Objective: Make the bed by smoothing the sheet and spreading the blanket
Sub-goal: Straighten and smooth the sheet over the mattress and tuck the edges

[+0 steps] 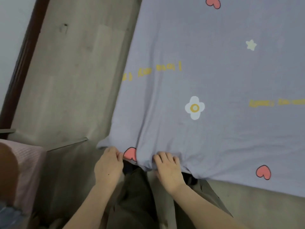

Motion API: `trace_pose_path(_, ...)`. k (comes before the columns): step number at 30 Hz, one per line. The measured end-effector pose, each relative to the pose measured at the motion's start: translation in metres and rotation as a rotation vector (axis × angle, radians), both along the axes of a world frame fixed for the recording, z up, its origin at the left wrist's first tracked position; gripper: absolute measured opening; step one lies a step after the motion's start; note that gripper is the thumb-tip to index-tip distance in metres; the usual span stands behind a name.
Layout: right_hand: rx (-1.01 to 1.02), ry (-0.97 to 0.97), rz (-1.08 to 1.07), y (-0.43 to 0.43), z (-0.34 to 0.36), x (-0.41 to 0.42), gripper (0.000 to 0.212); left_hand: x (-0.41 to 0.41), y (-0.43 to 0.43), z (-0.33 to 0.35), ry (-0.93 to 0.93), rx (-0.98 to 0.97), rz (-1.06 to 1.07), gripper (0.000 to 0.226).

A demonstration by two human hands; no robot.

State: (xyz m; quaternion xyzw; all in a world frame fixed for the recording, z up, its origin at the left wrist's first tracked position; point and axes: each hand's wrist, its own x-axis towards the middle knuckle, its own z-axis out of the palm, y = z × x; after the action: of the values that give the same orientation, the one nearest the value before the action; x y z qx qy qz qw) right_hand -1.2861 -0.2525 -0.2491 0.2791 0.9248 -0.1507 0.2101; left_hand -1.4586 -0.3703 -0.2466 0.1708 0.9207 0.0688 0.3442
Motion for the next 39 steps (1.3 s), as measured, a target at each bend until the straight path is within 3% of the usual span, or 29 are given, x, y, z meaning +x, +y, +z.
trace_pose_path(6,-0.224,-0.034,-0.299,-0.029,-0.012,-0.03,0.027,-0.045,-0.019,-0.022,-0.219,0.18,0.401,0.032)
trace_pose_path(10,-0.291,-0.029,-0.304,-0.023,-0.014,-0.03,0.012,-0.052,-0.01,-0.03,-0.3,0.269,0.386,0.022)
trace_pose_path(13,-0.356,-0.064,-0.241,-0.009,-0.011,-0.035,0.006,-0.062,-0.014,-0.029,-0.223,0.197,0.24,0.017)
trace_pose_path(16,-0.491,-0.122,-0.168,0.005,-0.006,-0.045,0.015,-0.084,-0.031,-0.026,-0.048,0.129,0.273,0.015)
trace_pose_path(19,-0.601,-0.002,-0.187,0.016,-0.002,-0.054,0.025,-0.098,-0.039,-0.023,-0.013,0.076,0.264,0.017)
trace_pose_path(21,-0.472,0.176,-0.238,0.029,-0.001,-0.058,0.038,-0.1,-0.035,-0.024,-0.057,0.02,0.185,0.014)
trace_pose_path(24,-0.083,0.328,-0.292,0.067,-0.009,-0.063,0.052,-0.098,-0.026,-0.024,-0.05,-0.063,0.166,0.018)
trace_pose_path(26,0.067,0.279,-0.353,0.104,-0.023,-0.062,0.056,-0.094,-0.019,-0.022,0.009,0.009,0.203,0.028)
trace_pose_path(31,0.043,-0.014,-0.586,0.138,-0.061,-0.08,0.062,-0.075,0.007,-0.015,0.063,0.293,0.124,0.046)
trace_pose_path(33,0.039,-0.021,-0.434,0.101,-0.068,-0.108,0.064,-0.069,0.018,-0.011,0.078,0.363,0.075,0.05)
trace_pose_path(35,-0.044,0.033,-0.123,0.044,-0.065,-0.132,0.068,-0.064,0.029,-0.007,0.103,0.426,0.012,0.051)
trace_pose_path(37,-0.223,0.059,0.117,-0.013,-0.052,-0.143,0.076,-0.064,0.041,-0.006,0.157,0.464,-0.1,0.051)
trace_pose_path(39,-0.494,0.052,0.257,-0.053,-0.035,-0.143,0.069,-0.065,0.055,-0.01,0.167,0.453,-0.237,0.054)
